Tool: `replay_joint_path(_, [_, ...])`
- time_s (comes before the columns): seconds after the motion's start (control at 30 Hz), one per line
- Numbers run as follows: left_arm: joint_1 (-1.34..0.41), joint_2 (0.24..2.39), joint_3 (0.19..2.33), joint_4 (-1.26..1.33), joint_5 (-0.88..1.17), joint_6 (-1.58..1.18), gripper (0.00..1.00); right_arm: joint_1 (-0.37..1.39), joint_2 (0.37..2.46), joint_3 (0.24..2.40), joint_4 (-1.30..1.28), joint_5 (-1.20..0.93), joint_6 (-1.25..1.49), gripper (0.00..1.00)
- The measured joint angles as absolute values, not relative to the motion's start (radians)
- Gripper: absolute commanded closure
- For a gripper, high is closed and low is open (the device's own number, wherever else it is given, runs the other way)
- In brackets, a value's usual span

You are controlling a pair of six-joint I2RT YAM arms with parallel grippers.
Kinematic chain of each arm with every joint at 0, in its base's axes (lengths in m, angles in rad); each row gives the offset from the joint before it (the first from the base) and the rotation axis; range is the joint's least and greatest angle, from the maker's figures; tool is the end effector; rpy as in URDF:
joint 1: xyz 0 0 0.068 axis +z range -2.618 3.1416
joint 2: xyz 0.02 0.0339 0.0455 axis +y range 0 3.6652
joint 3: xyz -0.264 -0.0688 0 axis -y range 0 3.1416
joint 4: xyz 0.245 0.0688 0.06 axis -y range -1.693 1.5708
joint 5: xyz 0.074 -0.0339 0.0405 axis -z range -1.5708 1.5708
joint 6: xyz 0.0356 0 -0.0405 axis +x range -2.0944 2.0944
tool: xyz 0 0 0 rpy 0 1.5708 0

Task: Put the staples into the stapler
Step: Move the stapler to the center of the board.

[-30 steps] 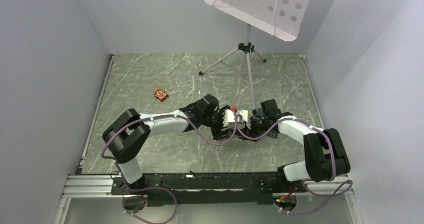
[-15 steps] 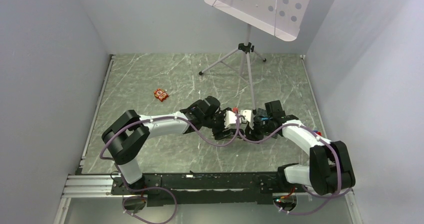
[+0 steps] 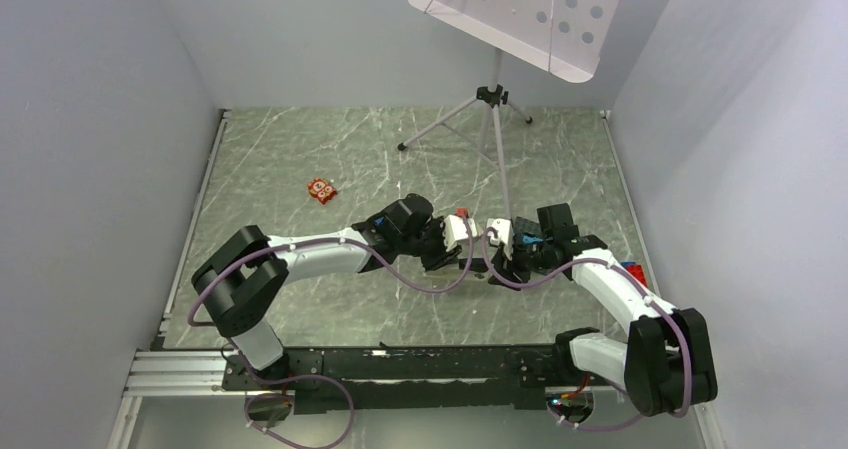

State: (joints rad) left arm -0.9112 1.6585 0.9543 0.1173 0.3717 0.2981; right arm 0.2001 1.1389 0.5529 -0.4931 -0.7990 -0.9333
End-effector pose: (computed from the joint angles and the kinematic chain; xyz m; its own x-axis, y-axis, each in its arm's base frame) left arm 0.2091 -0.2908 0.2042 -0.0537 0.5158 -0.8550 0.9806 0.1888 0.0523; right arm 0.1845 0.0635 0.1806 -0.1363 -0.5995 -0.7887 -0.9741 0.2260 -0.0034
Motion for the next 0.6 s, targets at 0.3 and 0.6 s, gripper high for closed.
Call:
replay_joint_path(0.3, [-0.91, 1.72, 1.007, 0.124, 0.372, 0.249, 0.79, 0.184, 1.123, 0.552, -0.517, -0.814, -0.907, 0.48])
replay_joint_path(0.6, [-0.909, 1.774, 1.014, 0.122, 0.413, 0.237, 0.8, 0.165, 1.118, 0.564, -0.522, -0.841, -0.857, 0.48])
